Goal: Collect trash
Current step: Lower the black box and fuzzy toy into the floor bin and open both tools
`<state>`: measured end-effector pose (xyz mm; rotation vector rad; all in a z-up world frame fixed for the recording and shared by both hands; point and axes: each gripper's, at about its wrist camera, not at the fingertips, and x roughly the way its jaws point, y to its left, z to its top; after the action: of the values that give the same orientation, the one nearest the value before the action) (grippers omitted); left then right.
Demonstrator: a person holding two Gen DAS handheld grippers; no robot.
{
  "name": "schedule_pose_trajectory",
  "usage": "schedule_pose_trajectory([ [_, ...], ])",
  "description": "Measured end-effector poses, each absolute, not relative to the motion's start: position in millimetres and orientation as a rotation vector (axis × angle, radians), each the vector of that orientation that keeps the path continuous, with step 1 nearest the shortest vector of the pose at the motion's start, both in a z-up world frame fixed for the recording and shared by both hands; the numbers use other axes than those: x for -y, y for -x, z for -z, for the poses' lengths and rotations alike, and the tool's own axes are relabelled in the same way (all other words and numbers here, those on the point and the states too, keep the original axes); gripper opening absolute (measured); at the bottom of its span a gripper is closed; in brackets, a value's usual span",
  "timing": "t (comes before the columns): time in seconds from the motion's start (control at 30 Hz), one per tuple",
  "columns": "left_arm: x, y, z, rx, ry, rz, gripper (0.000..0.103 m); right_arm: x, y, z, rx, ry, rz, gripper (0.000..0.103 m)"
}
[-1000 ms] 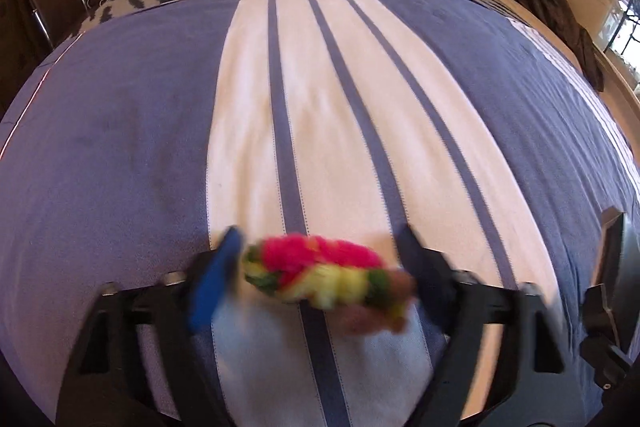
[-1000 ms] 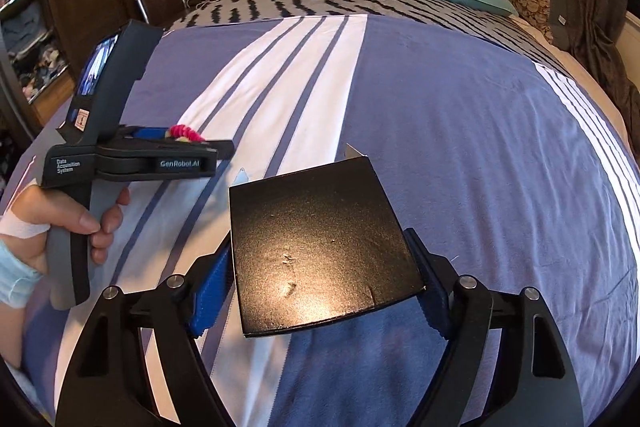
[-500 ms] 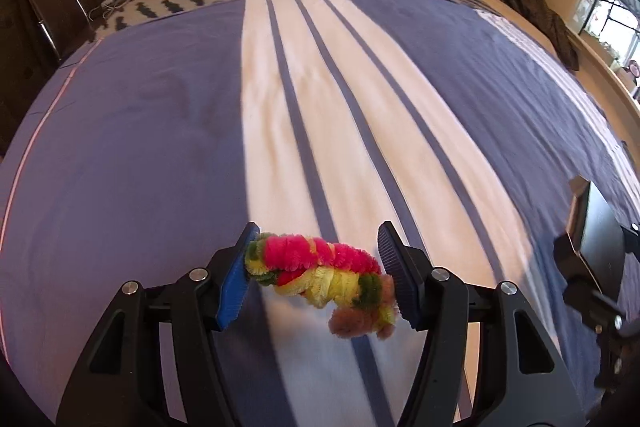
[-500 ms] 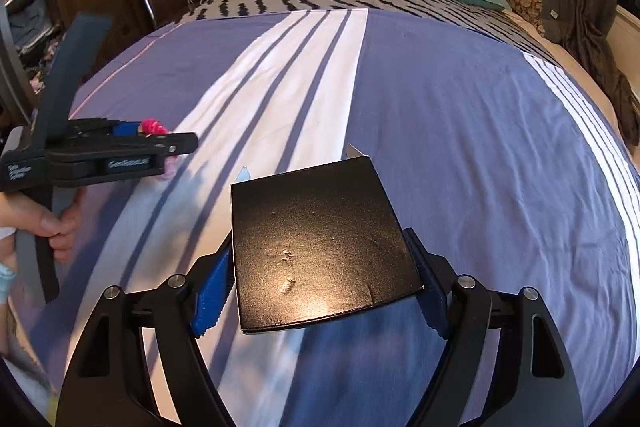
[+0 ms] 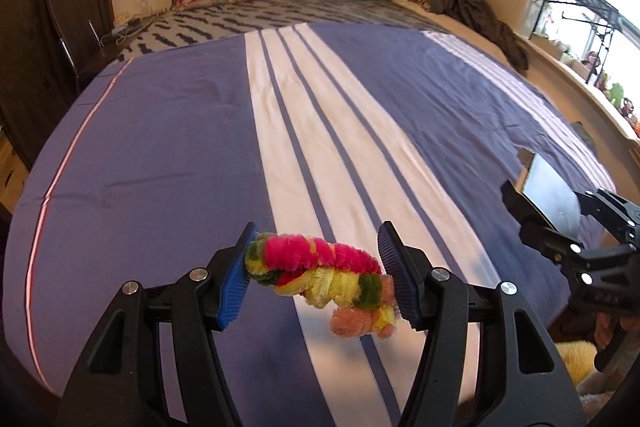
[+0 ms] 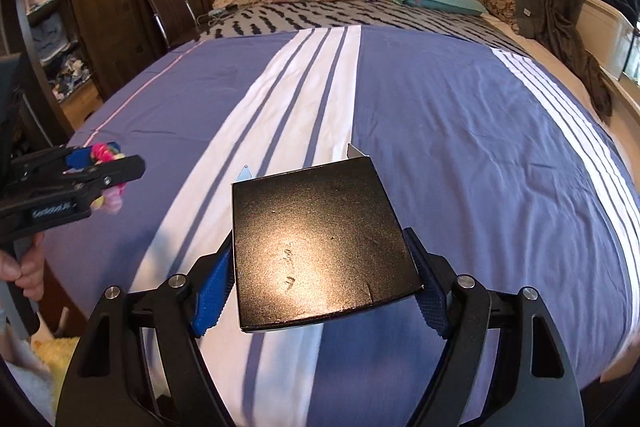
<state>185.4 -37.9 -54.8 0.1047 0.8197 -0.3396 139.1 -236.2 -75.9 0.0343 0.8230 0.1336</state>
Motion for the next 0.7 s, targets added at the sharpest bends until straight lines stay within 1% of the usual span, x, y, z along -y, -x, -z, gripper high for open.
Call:
schedule_pose_trajectory([
  [0.13, 34, -131, 49, -0.781, -0.106, 0.362, 0.058, 234, -92, 71, -0.794, -0.066, -0.142, 0.078],
  [0.3, 28, -71, 57, -0.751, -0.110, 0.359, 0.058, 230, -42, 74, -0.765, -0.087, -0.141, 0.078],
  [0.43, 22, -33, 81, -0.778, -0.071, 0.362, 0.058, 227, -10, 90, -0.777, -0.108, -0.137, 0.078],
  [0.7, 22, 15, 141, -0.883, -0.079, 0.361, 0.058, 217, 30, 143, -0.893, -0.126, -0.131, 0.078],
])
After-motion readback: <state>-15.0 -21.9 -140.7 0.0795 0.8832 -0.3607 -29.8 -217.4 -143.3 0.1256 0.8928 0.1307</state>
